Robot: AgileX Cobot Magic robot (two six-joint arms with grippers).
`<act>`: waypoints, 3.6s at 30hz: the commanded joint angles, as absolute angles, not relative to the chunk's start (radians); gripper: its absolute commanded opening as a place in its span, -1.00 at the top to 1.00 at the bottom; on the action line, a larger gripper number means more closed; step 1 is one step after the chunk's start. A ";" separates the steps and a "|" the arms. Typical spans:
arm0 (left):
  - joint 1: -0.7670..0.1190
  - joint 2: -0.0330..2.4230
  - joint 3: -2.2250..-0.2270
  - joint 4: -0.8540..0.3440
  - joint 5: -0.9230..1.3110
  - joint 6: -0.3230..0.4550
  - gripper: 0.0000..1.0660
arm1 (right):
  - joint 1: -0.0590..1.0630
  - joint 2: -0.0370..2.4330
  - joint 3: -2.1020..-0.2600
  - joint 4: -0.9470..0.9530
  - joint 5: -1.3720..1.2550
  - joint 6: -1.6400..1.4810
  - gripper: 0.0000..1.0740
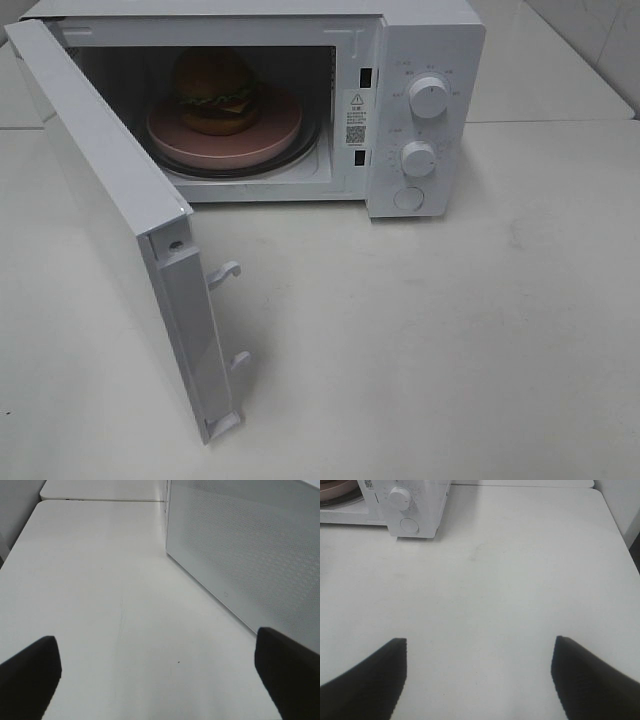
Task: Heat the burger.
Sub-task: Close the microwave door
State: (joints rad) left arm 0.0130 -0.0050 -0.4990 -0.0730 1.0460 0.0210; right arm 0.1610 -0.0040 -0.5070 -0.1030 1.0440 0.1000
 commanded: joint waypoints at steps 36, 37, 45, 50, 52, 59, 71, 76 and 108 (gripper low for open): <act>0.009 0.832 -0.287 -0.055 -0.173 0.021 1.00 | 0.153 -0.031 -0.504 -0.099 1.036 0.096 -0.42; 0.009 0.851 -0.273 -0.047 -0.238 0.021 1.00 | 0.153 -0.031 -0.504 -0.099 1.036 0.096 -0.42; 0.009 1.060 -0.192 0.121 -0.614 0.013 1.00 | 0.153 -0.031 -0.504 -0.099 1.036 0.096 -0.42; 0.009 1.193 -0.194 0.200 -0.726 -0.069 1.00 | 0.153 -0.031 -0.504 -0.099 1.036 0.096 -0.42; 0.009 1.235 -0.194 0.263 -0.773 -0.131 1.00 | 0.153 -0.031 -0.504 -0.099 1.036 0.096 -0.42; 0.007 1.395 -0.203 0.473 -0.986 -0.227 1.00 | 0.153 -0.031 -0.504 -0.099 1.036 0.096 -0.42; -0.172 1.477 -0.287 0.353 -0.954 -0.248 1.00 | 0.153 -0.031 -0.504 -0.099 1.036 0.096 -0.42; -0.251 1.501 -0.324 0.276 -0.904 -0.236 1.00 | 0.153 -0.031 -0.504 -0.099 1.036 0.096 -0.42; -0.784 1.837 -0.812 -0.750 -0.849 0.426 1.00 | 0.153 -0.031 -0.504 -0.099 1.036 0.096 -0.42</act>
State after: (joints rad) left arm -0.7770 1.8350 -0.7970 -0.7210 -0.8480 0.4070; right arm 0.1610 -0.0040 -0.5070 -0.0990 1.0440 0.0990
